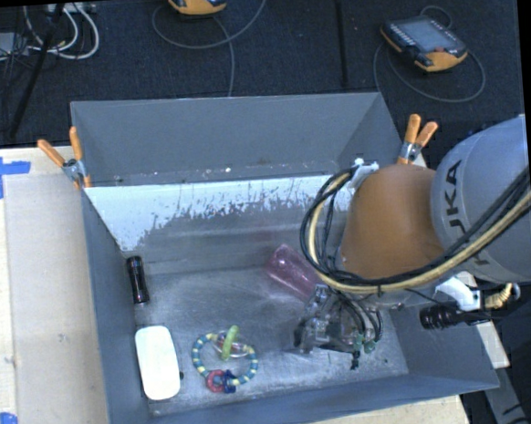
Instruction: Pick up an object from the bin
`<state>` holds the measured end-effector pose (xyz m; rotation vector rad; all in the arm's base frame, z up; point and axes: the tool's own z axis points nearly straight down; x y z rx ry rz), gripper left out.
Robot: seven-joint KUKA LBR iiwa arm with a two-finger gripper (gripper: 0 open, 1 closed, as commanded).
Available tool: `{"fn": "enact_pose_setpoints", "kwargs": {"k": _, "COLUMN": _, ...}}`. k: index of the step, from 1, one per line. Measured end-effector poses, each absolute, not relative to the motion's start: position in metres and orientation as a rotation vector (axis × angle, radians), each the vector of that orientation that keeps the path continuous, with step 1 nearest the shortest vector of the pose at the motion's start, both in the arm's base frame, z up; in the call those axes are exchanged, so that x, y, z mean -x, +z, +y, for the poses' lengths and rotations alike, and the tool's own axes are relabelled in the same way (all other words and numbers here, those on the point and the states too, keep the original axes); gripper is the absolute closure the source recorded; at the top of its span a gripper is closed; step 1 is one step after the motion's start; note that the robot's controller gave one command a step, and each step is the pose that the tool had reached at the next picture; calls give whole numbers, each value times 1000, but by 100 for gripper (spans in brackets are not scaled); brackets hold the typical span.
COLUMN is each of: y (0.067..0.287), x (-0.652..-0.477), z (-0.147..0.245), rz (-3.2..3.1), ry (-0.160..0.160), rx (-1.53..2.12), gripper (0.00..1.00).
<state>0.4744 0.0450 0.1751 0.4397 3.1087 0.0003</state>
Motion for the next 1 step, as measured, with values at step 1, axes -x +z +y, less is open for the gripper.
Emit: {"fn": "enact_pose_setpoints", "kwargs": {"k": 1, "y": 245, "x": -490, "z": 37, "rz": 3113, "ry": -2, "rx": -455, "gripper": 100}}
